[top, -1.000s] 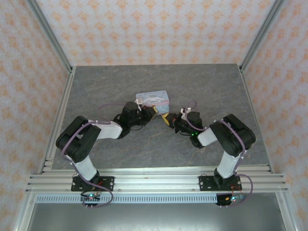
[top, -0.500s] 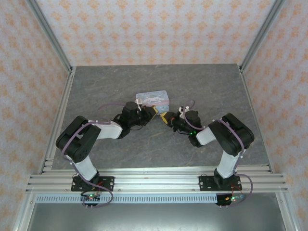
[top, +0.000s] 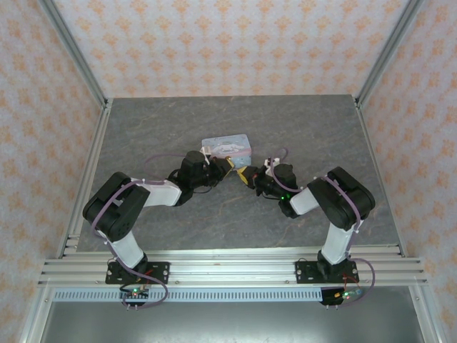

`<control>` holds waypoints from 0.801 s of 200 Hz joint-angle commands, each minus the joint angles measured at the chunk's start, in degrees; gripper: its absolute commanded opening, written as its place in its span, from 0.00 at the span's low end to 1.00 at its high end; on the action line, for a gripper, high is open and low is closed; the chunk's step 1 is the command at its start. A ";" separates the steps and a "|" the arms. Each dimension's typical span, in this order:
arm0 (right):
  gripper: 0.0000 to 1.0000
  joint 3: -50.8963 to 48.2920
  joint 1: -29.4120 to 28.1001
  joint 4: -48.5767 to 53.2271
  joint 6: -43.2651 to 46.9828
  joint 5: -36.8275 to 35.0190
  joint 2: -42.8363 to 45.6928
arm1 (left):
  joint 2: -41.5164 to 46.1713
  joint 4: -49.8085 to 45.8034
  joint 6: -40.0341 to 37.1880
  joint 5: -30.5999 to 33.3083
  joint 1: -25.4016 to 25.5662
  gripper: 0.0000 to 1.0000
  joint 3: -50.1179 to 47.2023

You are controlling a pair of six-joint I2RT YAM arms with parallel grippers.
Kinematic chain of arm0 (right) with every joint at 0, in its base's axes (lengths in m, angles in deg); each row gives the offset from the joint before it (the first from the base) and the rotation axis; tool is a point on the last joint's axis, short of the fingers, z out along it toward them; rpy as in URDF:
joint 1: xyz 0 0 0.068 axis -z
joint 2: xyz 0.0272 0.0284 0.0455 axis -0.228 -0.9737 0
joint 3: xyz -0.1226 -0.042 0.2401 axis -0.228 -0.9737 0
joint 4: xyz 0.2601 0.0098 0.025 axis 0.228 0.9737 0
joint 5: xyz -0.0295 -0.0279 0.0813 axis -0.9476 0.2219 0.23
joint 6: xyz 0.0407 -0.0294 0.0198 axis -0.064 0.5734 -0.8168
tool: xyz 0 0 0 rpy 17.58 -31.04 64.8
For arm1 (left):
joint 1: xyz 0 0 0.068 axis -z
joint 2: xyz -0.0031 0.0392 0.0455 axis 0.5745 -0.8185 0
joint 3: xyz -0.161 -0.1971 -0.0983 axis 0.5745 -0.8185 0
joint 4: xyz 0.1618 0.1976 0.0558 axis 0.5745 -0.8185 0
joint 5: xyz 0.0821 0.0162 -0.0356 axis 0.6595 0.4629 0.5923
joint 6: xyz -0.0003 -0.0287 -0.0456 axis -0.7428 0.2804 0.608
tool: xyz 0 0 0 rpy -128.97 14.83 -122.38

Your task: Unlock the padlock with the key

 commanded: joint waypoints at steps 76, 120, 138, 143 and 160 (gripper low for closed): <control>0.00 1.08 -0.49 -1.31 0.19 -0.79 1.81 | 0.49 3.60 0.09 -0.68 -0.40 0.00 1.52; 0.00 0.62 -0.48 -0.72 0.48 -0.72 2.80 | 0.39 3.64 0.09 -0.66 -0.32 0.00 1.57; 0.00 0.58 -0.44 -0.59 0.47 -0.79 3.10 | 0.39 3.54 0.00 -0.67 -0.33 0.00 1.49; 0.00 0.65 -0.49 -0.54 0.47 -0.79 3.11 | 0.39 3.51 0.00 -0.66 -0.31 0.00 1.56; 0.00 0.75 -0.48 -0.34 0.56 -0.81 3.29 | 0.31 3.56 0.00 -0.57 -0.28 0.00 1.42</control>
